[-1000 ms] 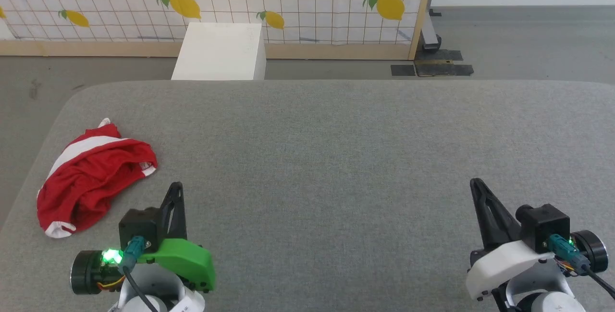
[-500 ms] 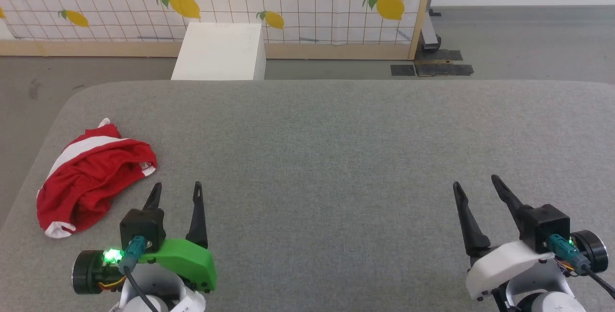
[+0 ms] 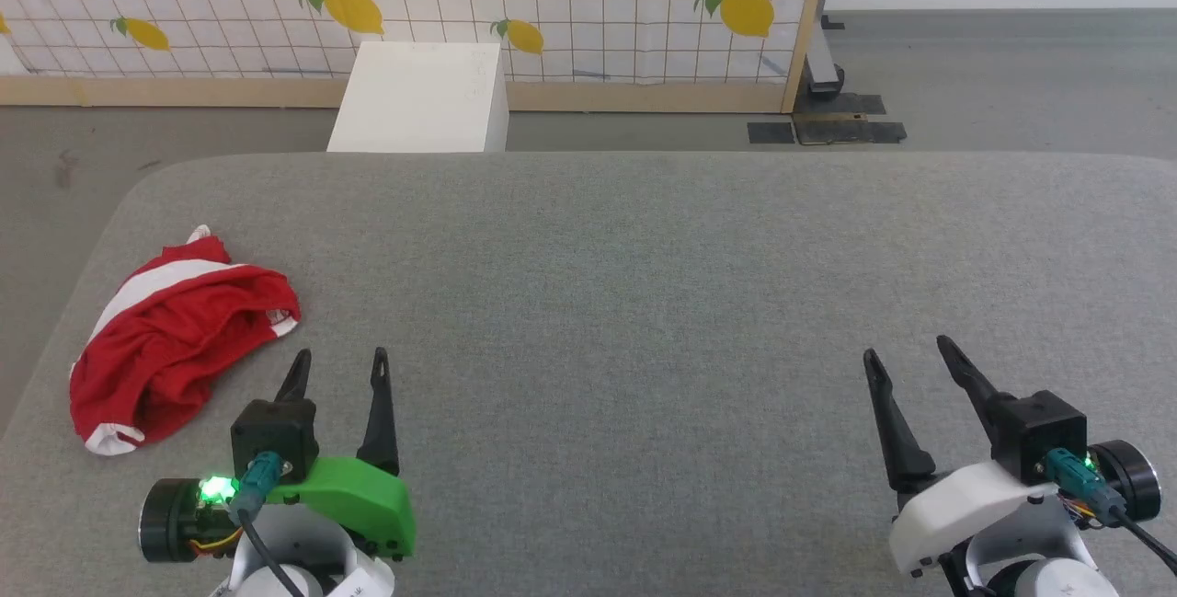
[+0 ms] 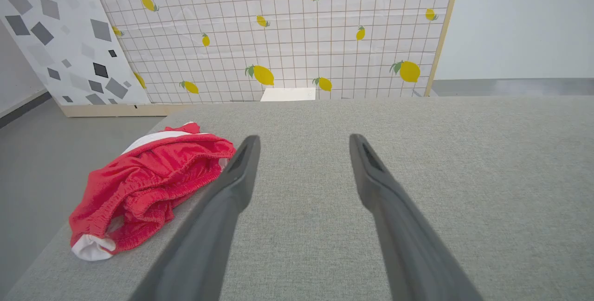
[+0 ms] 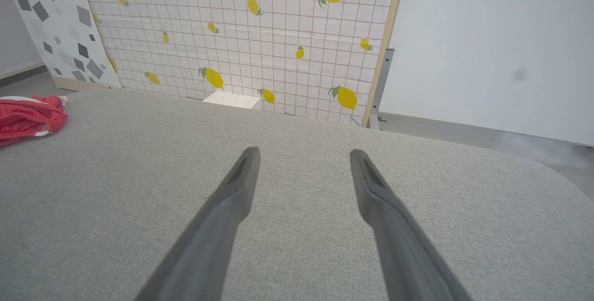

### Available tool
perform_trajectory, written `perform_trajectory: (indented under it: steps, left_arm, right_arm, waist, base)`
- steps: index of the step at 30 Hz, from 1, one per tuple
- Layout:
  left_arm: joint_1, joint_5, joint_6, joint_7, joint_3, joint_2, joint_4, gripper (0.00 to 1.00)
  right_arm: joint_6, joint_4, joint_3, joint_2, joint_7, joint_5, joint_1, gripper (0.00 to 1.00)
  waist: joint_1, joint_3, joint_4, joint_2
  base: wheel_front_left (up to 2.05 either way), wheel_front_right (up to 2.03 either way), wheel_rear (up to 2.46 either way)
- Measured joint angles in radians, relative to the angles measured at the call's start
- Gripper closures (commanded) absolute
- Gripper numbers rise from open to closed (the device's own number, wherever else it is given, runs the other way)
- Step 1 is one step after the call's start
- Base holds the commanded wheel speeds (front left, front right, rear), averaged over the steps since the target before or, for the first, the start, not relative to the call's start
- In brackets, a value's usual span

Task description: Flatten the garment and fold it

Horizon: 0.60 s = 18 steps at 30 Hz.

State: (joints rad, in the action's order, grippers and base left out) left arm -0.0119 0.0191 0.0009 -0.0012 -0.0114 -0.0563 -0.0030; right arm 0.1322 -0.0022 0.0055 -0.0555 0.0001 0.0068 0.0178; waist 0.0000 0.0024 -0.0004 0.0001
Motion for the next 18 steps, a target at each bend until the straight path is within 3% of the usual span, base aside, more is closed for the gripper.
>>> perform_trajectory:
  steps: [18]
  left_arm:
    - [0.000, 0.001, 0.002, 0.000, -0.007, -0.003, 0.003, 0.00]
  right_arm:
    - [0.000, 0.002, 0.000, -0.001, 0.000, 0.000, 0.000, 0.00]
  waist:
    - [0.0000, 0.001, 0.000, 0.0000]
  base:
    - [0.00, 0.00, 0.00]
